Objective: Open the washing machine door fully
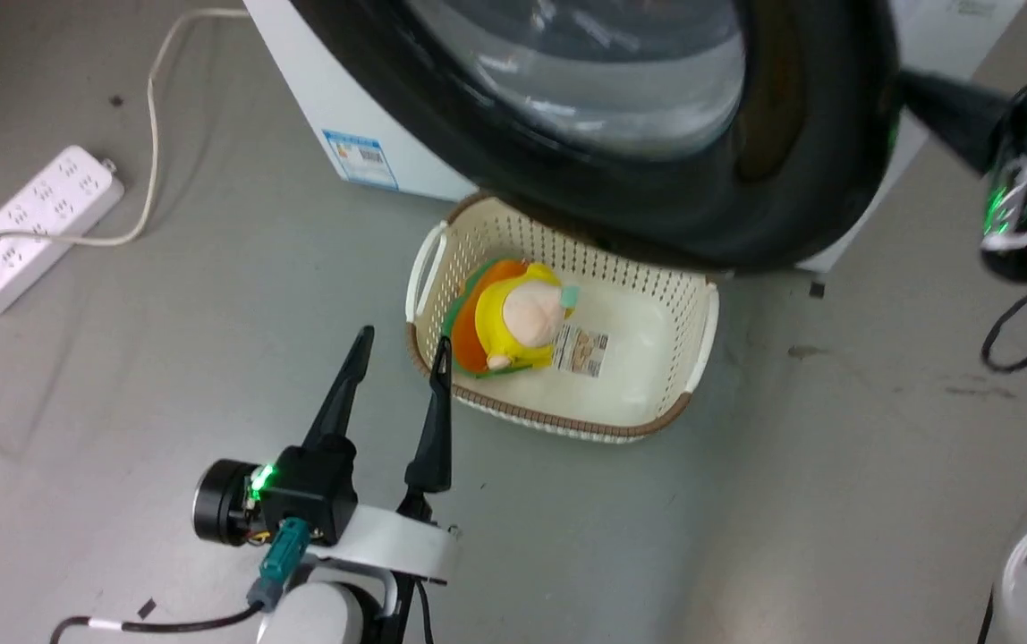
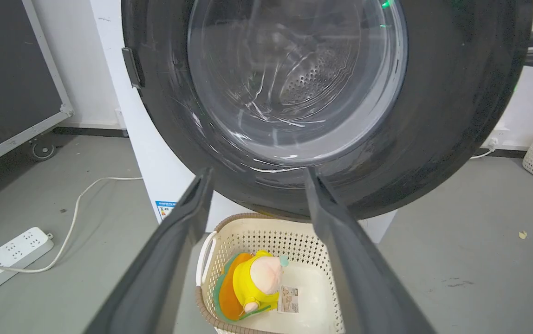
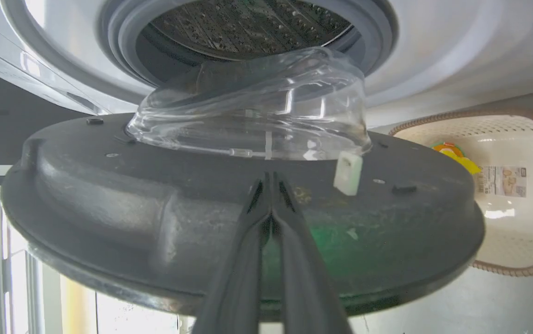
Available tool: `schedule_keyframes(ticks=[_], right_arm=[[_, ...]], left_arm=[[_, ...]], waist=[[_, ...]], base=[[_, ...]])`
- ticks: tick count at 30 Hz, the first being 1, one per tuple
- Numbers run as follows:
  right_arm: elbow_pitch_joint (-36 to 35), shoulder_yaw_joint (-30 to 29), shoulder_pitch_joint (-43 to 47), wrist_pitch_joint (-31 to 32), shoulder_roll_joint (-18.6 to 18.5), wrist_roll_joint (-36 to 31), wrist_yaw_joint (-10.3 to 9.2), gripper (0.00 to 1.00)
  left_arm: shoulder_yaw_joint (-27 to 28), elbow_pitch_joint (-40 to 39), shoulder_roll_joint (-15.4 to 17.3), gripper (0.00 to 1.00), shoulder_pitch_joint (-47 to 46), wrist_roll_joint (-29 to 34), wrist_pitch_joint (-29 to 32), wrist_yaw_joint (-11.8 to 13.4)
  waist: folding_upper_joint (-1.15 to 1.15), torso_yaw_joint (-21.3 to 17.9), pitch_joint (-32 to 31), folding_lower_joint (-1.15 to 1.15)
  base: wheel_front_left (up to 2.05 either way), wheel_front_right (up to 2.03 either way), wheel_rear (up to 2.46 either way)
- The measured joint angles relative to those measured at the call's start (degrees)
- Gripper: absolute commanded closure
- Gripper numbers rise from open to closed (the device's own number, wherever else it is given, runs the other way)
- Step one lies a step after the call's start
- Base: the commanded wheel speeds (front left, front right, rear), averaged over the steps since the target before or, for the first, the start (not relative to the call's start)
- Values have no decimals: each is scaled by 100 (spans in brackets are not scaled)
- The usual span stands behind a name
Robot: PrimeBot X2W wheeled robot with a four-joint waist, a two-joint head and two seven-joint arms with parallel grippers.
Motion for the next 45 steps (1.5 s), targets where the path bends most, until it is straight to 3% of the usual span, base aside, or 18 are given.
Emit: schedule_keyframes(ticks=[8, 15, 23, 24, 28, 29, 30, 31, 32, 38, 41, 45], right_arm=[[143, 1255, 940, -3, 0, 1301, 0, 100], [67, 2796, 1872, -194, 2, 2759, 0, 100], [-504, 4715, 2861, -814, 13, 4273, 0, 100], [-662, 5265, 3045, -1115, 21, 4652, 0, 100], [-753, 5748, 3131, -1490, 29, 4846, 0, 100], [-753, 5789, 3140, -1615, 32, 4844, 0, 87], [-755, 5788, 3145, -1757, 33, 4826, 0, 87], [-757, 5753, 3147, -1904, 33, 4813, 0, 19], [-769, 5713, 3151, -2008, 23, 4795, 0, 0], [-1496, 5490, 3389, -3207, -498, 4077, 0, 0], [-2167, 5468, 3666, -4128, -888, 3334, 0, 0], [-2940, 5755, 4067, -5400, -1483, 1867, 3, 0]], left_arm=[[25, 231, 0, 0, 308, -62, 0, -124], [64, 513, 0, 0, 555, -286, 0, -564], [92, 831, 3, 0, 698, -302, 0, -916], [141, 832, 4, 0, 762, -302, 0, -960], [226, 818, 4, 0, 785, -298, 0, -999], [244, 812, 4, 0, 801, -291, 0, -1006], [259, 795, 3, 0, 829, -277, 0, -1007], [277, 778, 3, 0, 871, -261, 0, -1007], [297, 769, 3, 0, 899, -258, 0, -1007], [467, 703, 3, 0, 932, -247, 0, -1003], [554, 671, 3, 0, 1003, -242, 0, -1003], [673, 625, 2, 0, 1017, -244, 0, -999]], waist=[[0, -43, -577, 0], [0, -5, -1008, 1], [0, 81, -1330, 1], [0, 124, -1385, 1], [0, 169, -1453, 2], [0, 175, -1483, 2], [0, 180, -1507, 1], [0, 182, -1529, 1], [0, 180, -1551, 2], [0, 69, -1713, 2], [0, -44, -1810, 1], [0, -217, -1945, 1]], base=[[0, 0, 0], [0, 0, 0], [0, 0, 0], [0, 0, 0], [0, 0, 0], [0, 0, 0], [0, 0, 0], [0, 0, 0], [0, 0, 0], [0, 0, 0], [0, 0, 0], [0, 0, 0]])
